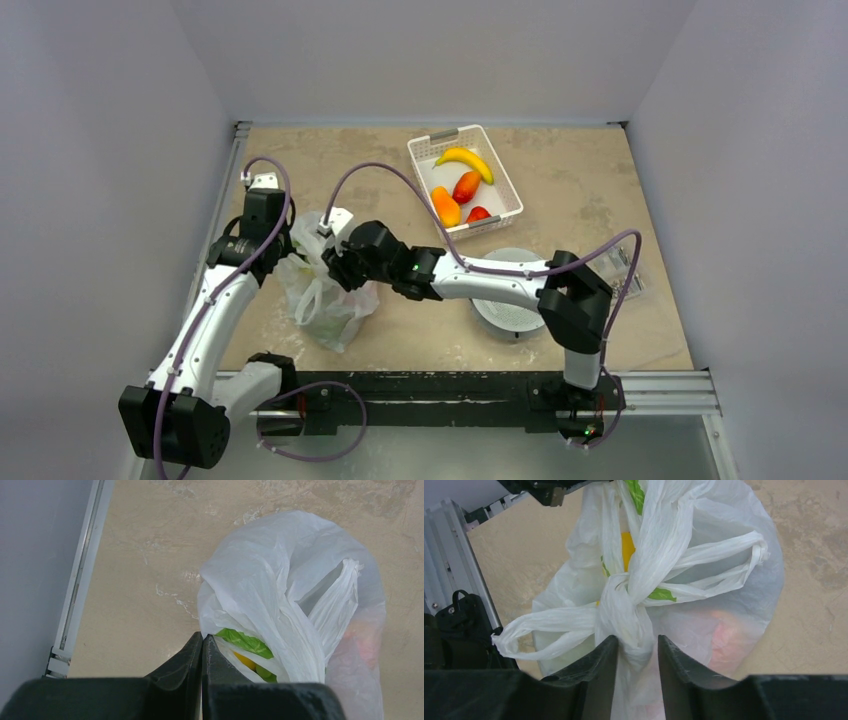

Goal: Take the fake fruits out of the plastic bag
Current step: Untie the plastic bag at the center of the board.

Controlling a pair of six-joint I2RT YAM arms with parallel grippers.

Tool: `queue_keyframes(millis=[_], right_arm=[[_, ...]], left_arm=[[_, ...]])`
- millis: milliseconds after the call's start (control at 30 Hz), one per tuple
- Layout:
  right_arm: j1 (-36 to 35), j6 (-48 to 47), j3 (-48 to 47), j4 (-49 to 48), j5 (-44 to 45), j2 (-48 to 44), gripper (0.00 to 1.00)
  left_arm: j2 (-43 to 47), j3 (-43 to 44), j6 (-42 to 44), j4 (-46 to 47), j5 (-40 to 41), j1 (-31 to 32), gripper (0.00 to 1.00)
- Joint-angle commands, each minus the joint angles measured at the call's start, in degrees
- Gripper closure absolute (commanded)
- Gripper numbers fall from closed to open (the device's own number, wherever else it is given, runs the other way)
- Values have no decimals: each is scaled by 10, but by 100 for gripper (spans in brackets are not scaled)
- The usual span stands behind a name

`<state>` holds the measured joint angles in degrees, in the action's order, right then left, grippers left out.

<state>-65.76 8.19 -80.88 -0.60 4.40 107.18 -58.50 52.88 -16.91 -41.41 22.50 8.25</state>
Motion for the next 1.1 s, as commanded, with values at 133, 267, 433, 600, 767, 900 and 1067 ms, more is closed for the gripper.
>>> queue_keyframes(millis=[133,267,433,600,767,900,1067], right_arm=[[-3,44,68,-87,-16,-69,93],[-3,75,148,-157,-15,-110,100],[-2,144,281,-259,4,-181,100],[-2,197,417,-355,46,-250,100],[-3,172,429,-328,51,-254,100],[-2,106,375,-264,37,-245,99],[-2,25,254,-144,19,-205,65]], left_arm=[[7,7,5,17,31,-4,100],[-2,13,-5,2,65,-4,100],[-1,14,-11,-6,87,-5,100],[16,7,-11,3,105,-5,100],[19,6,-8,7,100,-6,100],[31,-1,3,21,75,-5,100],[36,-7,13,32,44,-5,100]])
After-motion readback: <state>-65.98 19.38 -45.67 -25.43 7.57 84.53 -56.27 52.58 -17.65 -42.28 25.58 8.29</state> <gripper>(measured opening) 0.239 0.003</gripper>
